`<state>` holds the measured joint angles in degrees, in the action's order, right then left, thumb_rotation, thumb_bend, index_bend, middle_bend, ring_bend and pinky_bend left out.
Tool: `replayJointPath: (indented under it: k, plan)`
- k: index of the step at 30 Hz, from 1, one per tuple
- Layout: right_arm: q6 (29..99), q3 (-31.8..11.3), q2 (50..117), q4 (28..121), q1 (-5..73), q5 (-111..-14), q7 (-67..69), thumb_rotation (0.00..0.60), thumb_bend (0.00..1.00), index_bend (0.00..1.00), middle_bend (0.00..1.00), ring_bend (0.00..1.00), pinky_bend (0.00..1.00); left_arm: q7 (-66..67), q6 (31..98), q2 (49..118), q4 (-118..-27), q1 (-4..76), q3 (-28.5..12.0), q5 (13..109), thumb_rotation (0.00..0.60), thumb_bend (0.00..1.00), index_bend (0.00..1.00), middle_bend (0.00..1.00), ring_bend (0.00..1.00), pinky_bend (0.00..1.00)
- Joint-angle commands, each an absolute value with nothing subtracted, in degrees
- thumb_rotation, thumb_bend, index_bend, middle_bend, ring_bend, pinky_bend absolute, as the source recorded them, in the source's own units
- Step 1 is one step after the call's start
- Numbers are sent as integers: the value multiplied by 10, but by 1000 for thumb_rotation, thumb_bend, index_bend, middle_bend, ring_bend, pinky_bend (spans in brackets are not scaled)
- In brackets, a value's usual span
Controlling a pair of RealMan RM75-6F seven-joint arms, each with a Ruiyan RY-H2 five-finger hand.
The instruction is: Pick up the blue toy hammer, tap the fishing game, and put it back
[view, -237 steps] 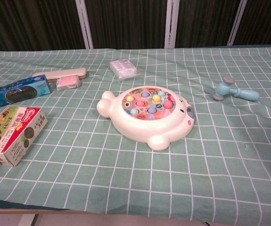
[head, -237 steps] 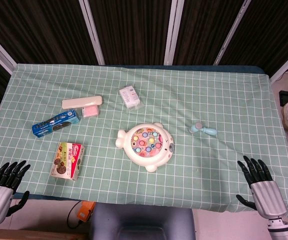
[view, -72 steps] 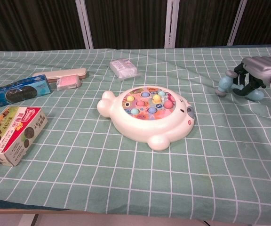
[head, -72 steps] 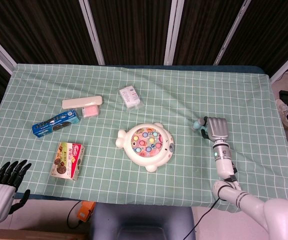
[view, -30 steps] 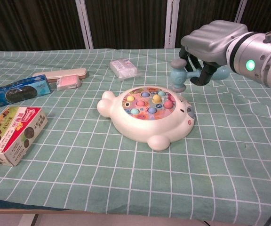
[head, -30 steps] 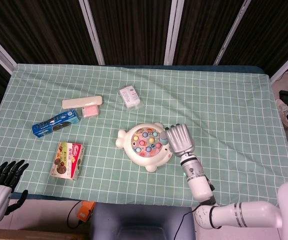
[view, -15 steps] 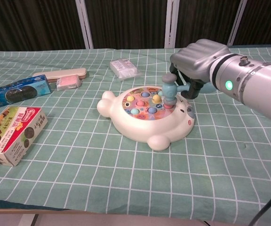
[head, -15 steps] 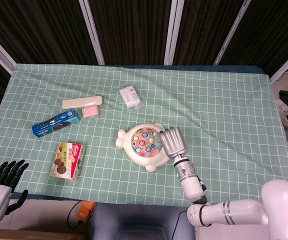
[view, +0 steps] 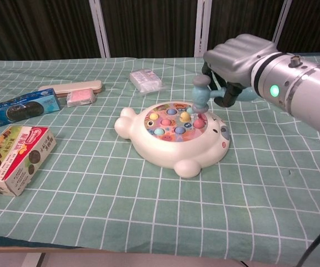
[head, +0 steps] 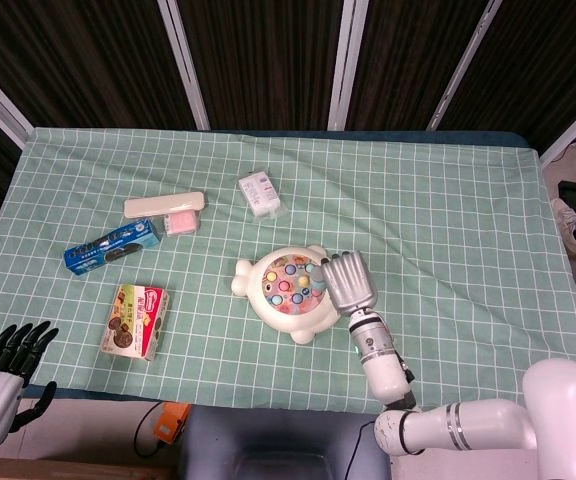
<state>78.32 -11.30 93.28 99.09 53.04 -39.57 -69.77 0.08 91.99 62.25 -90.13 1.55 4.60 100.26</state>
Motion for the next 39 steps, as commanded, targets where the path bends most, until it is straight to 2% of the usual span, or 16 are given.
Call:
replayJointPath:
  k: [1, 13, 20, 25, 30, 34, 37, 39]
  plan:
    - [787, -121, 936, 987, 533, -400, -691, 600, 566, 929, 648, 755, 790, 0, 918, 622, -901, 16, 45, 1000, 600, 414, 0, 57, 0, 18]
    - [777, -124, 1005, 911, 559, -372, -721, 600, 565, 929, 648, 755, 790, -8, 916, 620, -900, 18, 44, 997, 600, 414, 0, 57, 0, 18]
    - [785, -127, 1005, 912, 558, -358, -731, 600, 566, 929, 648, 755, 790, -8, 920, 620, -899, 16, 46, 1001, 600, 414, 0, 57, 0, 19]
    - [789, -130, 971, 950, 540, -396, -683, 600, 565, 929, 648, 755, 790, -6, 924, 620, -899, 14, 47, 1004, 600, 414, 0, 57, 0, 18]
    - [791, -112, 912, 999, 506, -449, -619, 600, 565, 930, 648, 755, 790, -5, 925, 621, -899, 13, 47, 1004, 600, 414, 0, 57, 0, 18]
    - [788, -103, 895, 1008, 494, -466, -598, 600, 565, 930, 648, 755, 790, -4, 925, 621, -899, 13, 47, 1005, 600, 414, 0, 57, 0, 18]
    - [780, -53, 842, 1009, 442, -533, -500, 600, 565, 929, 648, 755, 790, 1, 924, 623, -900, 13, 46, 1004, 600, 414, 0, 57, 0, 18]
    - [769, -32, 830, 987, 422, -572, -444, 600, 565, 929, 648, 756, 790, 3, 923, 624, -901, 13, 46, 1003, 600, 414, 0, 57, 0, 18]
